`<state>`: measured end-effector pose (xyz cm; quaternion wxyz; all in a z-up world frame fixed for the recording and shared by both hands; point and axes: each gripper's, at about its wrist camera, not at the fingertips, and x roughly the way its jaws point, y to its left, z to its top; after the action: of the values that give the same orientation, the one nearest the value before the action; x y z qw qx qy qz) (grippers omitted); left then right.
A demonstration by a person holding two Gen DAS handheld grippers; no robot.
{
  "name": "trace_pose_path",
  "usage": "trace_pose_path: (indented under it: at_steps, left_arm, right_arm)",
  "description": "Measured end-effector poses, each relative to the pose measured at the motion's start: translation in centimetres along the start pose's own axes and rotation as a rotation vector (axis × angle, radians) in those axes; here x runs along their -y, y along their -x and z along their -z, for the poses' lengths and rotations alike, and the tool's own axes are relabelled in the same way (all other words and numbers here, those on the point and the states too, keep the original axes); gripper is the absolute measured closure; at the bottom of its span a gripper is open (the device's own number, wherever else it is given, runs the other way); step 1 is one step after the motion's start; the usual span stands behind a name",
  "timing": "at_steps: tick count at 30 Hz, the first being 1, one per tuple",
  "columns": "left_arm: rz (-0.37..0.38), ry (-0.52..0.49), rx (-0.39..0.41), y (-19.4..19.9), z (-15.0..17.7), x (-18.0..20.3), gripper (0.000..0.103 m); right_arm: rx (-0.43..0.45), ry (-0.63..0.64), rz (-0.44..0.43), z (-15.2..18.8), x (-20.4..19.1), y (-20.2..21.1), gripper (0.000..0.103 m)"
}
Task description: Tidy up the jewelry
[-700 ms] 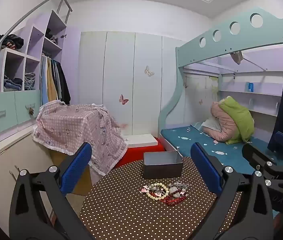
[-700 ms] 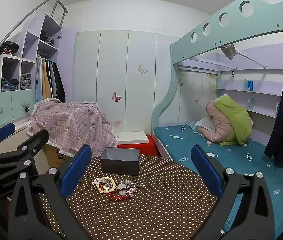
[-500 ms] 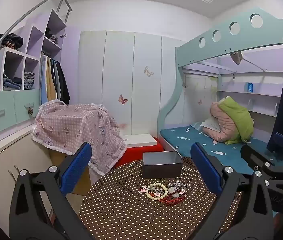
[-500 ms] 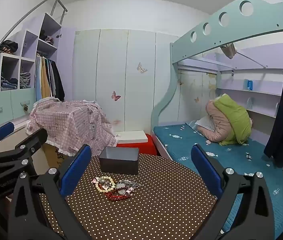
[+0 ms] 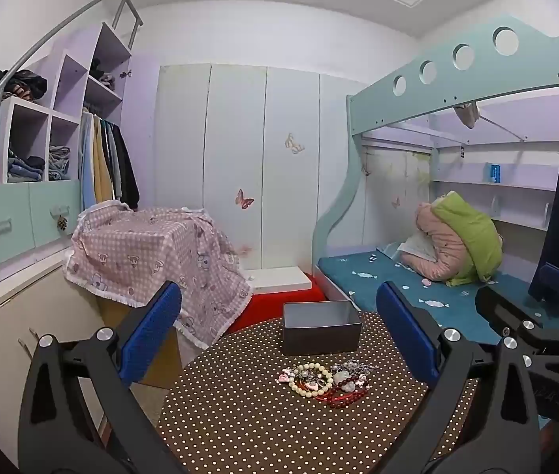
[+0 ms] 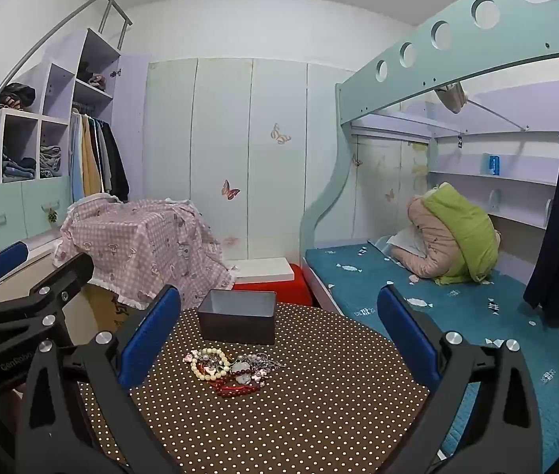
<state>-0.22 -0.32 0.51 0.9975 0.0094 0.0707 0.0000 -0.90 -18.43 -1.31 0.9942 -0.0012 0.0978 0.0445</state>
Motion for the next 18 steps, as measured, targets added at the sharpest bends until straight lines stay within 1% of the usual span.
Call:
trace_pose_path:
  at_steps: [18]
  left_arm:
    - [0.000, 0.001, 0.001, 0.27, -0.06, -0.09, 0.005]
  right_arm:
    - [-0.006, -0.011, -0.011, 0.28, 0.26, -0.18, 0.007]
